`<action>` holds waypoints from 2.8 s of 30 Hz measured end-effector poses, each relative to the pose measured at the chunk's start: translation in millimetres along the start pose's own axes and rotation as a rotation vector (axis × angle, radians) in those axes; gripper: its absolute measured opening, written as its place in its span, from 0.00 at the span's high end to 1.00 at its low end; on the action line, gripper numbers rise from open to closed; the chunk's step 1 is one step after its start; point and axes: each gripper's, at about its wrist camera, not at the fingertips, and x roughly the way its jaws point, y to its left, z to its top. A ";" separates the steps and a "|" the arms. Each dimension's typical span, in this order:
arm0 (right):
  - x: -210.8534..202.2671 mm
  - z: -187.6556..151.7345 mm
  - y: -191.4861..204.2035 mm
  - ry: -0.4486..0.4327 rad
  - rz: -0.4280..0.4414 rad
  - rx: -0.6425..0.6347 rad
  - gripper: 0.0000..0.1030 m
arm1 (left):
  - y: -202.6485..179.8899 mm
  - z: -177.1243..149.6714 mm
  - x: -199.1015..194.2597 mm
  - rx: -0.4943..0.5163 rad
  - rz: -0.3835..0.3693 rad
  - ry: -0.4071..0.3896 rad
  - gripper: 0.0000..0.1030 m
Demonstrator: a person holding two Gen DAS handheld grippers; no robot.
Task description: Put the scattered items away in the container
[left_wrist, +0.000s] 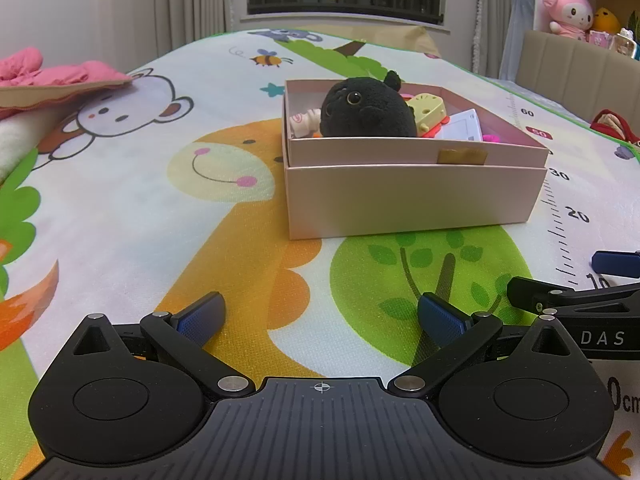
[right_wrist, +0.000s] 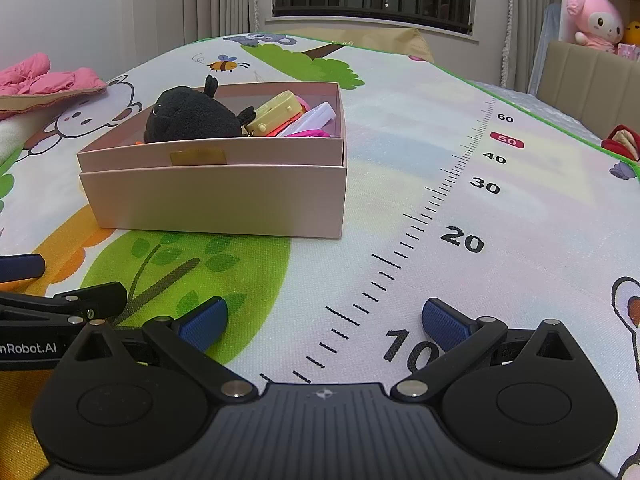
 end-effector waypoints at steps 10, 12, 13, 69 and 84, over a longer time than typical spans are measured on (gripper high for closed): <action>-0.1 0.3 -0.3 0.000 0.000 0.000 0.00 | 0.1 -0.1 0.2 0.000 0.000 0.000 0.00; -0.1 0.3 -0.4 0.000 0.000 0.000 0.00 | 0.2 -0.1 0.3 0.000 0.000 0.000 0.00; -0.1 0.3 -0.4 0.000 0.000 0.000 0.00 | 0.2 -0.1 0.3 0.000 0.000 0.000 0.00; 0.3 -0.1 -0.3 -0.001 0.000 0.000 0.00 | -0.5 -0.6 -1.1 0.000 0.000 -0.007 0.00; -0.1 -0.3 0.2 -0.001 -0.001 -0.002 0.00 | 3.6 1.3 -6.4 -0.010 -0.021 0.063 0.00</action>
